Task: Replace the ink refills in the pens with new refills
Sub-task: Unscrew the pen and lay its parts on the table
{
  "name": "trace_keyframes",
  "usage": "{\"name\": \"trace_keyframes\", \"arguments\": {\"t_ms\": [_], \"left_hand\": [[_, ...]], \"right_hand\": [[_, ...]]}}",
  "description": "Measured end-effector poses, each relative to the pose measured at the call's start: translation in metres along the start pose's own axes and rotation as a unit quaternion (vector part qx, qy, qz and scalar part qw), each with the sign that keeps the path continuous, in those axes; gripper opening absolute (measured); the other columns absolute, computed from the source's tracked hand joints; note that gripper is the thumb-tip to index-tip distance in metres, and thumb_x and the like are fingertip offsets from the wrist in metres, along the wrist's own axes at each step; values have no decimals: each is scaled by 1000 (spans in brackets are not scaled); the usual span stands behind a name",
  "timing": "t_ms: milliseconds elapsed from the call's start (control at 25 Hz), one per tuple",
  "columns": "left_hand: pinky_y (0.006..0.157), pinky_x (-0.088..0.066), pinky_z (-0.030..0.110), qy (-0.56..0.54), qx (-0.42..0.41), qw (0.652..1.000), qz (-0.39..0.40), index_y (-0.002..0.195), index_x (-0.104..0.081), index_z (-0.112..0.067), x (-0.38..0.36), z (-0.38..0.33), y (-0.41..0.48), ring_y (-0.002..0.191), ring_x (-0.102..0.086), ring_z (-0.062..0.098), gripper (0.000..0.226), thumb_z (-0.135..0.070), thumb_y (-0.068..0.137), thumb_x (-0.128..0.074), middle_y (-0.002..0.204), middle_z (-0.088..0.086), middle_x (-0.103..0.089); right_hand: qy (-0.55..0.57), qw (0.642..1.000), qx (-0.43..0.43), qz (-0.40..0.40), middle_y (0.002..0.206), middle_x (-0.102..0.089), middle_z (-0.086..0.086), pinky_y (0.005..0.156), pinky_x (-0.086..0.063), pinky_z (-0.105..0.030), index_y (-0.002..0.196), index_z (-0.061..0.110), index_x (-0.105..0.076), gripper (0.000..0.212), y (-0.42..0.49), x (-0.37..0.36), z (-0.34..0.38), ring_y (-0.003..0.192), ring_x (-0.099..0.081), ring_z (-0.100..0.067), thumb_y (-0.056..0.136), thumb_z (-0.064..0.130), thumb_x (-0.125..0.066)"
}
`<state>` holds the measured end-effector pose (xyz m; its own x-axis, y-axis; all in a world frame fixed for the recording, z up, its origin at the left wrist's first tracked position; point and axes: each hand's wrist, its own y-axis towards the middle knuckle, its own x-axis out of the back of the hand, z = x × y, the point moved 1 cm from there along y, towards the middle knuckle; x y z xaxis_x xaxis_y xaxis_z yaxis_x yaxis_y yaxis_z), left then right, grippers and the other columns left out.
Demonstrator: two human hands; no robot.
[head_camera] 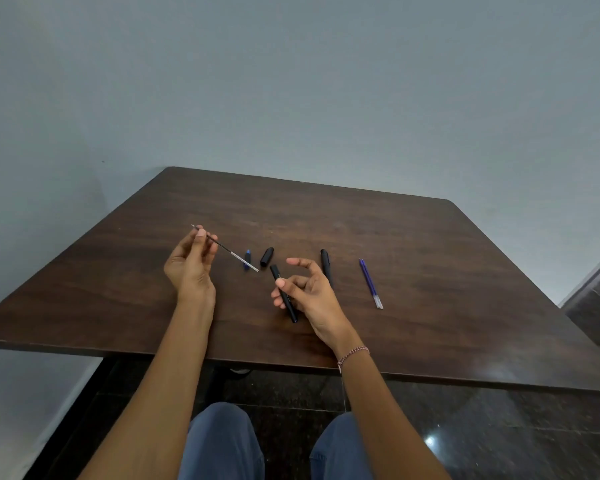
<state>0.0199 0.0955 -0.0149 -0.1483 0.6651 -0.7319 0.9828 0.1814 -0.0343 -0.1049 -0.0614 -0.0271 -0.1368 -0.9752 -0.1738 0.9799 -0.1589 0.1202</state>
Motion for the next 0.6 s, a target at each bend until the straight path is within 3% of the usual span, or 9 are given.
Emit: {"name": "trace_keyframes", "arguments": {"t_ms": [120, 200, 240, 360, 480, 600], "left_hand": [[60, -54, 15, 126, -10, 992, -30, 98, -67, -2, -6, -9, 14, 62, -67, 7, 15, -2, 82, -68, 79, 6, -67], [61, -55, 17, 263, -13, 964, -42, 100, -68, -1, -13, -20, 29, 68, -67, 9, 19, -2, 81, -69, 88, 10, -69], [65, -56, 20, 353, -18, 935, -33, 100, -69, -2, -17, -26, 36, 72, -67, 11, 19, -2, 81, -70, 93, 11, -70], [80, -57, 33, 596, -44, 801, 37, 97, -72, -5, -28, -32, 49, 82, -67, 17, 16, -8, 81, -71, 96, 10, -71], [83, -56, 37, 708, -55, 699, 89, 95, -73, -5, -34, -28, 50, 89, -67, 22, 16, -13, 81, -71, 95, 12, -72], [76, -53, 34, 772, -66, 625, 93, 99, -72, -5, -35, -24, 47, 94, -64, 25, 20, -18, 83, -70, 99, 13, -70]], "right_hand": [[5, 1000, 0, -1, 77, -70, -8, 67, -55, -25, 124, 16, -45, 42, 1, 0, -1, 68, -67, -17, 88, 11, -66], [6, 1000, 1, 2, 77, -70, -8, 68, -55, -25, 125, 14, -44, 42, 0, 0, -1, 68, -67, -17, 88, 11, -66], [5, 1000, 3, 2, 77, -70, -7, 68, -56, -25, 125, 14, -44, 43, 0, -1, -1, 68, -66, -17, 88, 11, -66], [3, 1000, 6, 1, 76, -70, -7, 68, -56, -25, 124, 13, -45, 42, -2, -1, 0, 67, -66, -17, 88, 10, -65], [2, 1000, 9, -1, 76, -70, -8, 68, -55, -26, 124, 13, -46, 41, -2, -2, 1, 67, -66, -18, 88, 9, -65], [0, 1000, 9, -1, 76, -70, -7, 69, -55, -27, 125, 12, -45, 42, -3, -2, 1, 67, -66, -18, 88, 9, -66]]}}
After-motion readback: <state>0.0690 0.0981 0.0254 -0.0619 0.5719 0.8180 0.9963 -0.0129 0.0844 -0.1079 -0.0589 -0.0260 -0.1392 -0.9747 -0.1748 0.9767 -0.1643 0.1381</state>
